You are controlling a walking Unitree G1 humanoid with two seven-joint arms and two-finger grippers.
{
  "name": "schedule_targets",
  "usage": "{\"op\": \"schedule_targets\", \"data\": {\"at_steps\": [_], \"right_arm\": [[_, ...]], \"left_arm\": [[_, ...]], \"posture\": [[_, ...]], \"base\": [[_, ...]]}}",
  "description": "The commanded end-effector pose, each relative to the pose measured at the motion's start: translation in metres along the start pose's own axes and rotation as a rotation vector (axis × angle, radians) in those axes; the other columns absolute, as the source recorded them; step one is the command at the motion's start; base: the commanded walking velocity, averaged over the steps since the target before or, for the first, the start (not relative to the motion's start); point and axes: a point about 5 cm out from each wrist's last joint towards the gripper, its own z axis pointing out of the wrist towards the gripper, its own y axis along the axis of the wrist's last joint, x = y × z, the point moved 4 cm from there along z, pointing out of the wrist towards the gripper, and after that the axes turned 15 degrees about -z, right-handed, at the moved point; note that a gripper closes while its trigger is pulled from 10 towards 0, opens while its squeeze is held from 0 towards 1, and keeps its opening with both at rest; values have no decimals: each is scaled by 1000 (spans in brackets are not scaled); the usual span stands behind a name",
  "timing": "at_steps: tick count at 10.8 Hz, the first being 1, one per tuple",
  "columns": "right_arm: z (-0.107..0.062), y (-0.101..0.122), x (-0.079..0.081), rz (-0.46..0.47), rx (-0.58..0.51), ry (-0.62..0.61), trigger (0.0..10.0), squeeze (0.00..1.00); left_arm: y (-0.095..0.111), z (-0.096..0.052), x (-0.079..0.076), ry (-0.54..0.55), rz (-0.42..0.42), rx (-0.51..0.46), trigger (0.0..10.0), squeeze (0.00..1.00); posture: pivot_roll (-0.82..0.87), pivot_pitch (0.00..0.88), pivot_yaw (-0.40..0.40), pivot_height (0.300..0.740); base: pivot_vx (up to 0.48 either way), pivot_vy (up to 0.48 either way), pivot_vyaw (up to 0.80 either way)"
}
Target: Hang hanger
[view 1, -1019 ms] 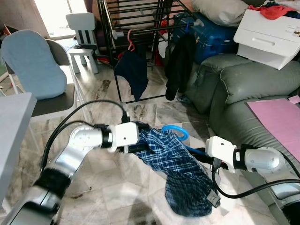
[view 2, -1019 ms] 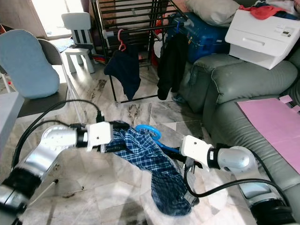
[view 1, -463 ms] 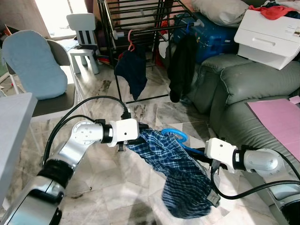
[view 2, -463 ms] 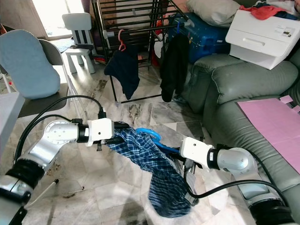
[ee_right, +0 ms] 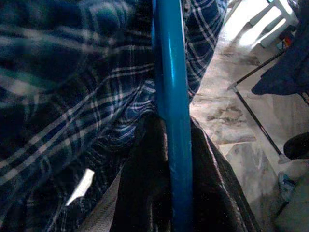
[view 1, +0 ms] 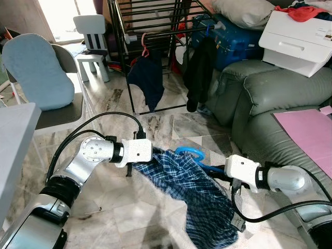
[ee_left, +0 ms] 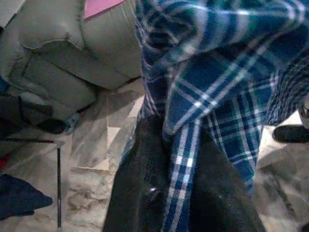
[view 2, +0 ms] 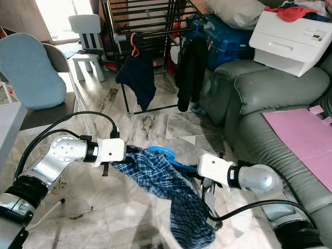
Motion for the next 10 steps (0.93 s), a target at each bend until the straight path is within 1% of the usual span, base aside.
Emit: {"op": "schedule_targets", "data": {"at_steps": [1,2,3,5,6,7,9,10], "right_arm": [[3,7,-7,-29,-28,-19,10000,0],[5,9,-6,-20,-36,-15,10000,137],[7,11,-5,-9,-48,-10,10000,1000],[8,9,-5,-45,-29,11,10000,1000],[7,5,-11,-75,4,9,10000,1000],[4,-4,-19,-103,55,-3,10000,1000],[5,-12,-35,-133,114,-67,10000,1000],[6,-16,-38,-153,133,-68,10000,1000]], "left_arm": [[0,-3,4,22,18,4,0,0],[0,-3,6,61,-9,-18,0,0],[-3,-4,8,104,-47,-38,0,0],[-19,-6,-2,183,-140,-64,0,0],[-30,-9,-9,226,-172,-64,0,0],[-42,-16,-18,301,-224,-78,0,0],[-55,-25,-28,418,-316,-109,0,0],[-58,-27,-33,429,-333,-107,0,0]], "posture": [[-131,17,46,740],[-132,17,46,740],[-134,16,45,740],[-136,10,31,740],[-139,0,27,740],[-137,0,25,740],[-111,0,12,740],[-107,0,10,740]], "base": [[0,0,0],[0,0,0],[0,0,0],[0,0,0],[0,0,0],[0,0,0],[0,0,0],[0,0,0]]}}
